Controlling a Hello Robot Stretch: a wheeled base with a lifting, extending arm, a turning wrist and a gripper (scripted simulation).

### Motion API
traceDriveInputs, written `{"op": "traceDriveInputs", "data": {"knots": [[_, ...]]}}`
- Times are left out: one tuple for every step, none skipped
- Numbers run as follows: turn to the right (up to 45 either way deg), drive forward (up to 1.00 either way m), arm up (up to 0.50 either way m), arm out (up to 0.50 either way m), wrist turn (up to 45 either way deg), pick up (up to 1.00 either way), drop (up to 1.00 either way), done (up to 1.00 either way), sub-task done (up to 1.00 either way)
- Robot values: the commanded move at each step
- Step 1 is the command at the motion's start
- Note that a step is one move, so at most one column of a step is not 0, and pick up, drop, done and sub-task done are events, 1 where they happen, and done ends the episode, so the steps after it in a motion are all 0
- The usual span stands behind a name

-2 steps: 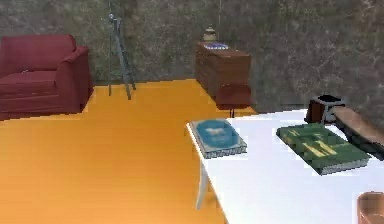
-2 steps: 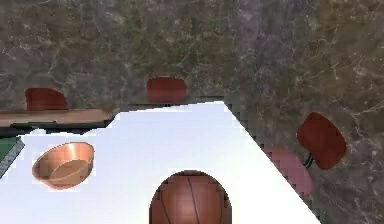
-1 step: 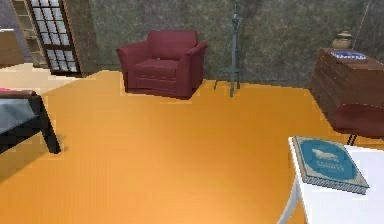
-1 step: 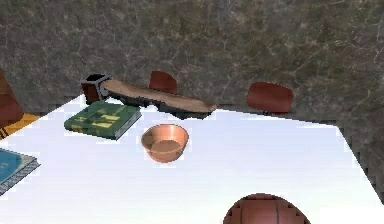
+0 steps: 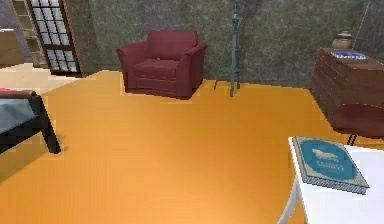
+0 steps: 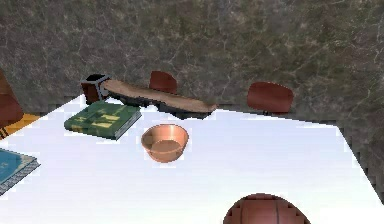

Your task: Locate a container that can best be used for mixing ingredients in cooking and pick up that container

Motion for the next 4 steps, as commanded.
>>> {"op": "traceDriveInputs", "data": {"knots": [[0.0,0.00,0.38,0.00,0.0,0.00,0.00,0.00,0.00],[0.0,0.00,0.00,0.36,0.0,0.00,0.00,0.00,0.00],[0.0,0.00,0.00,0.00,45.0,0.00,0.00,0.00,0.00],[0.0,0.00,0.00,0.00,45.0,0.00,0.00,0.00,0.00]]}}
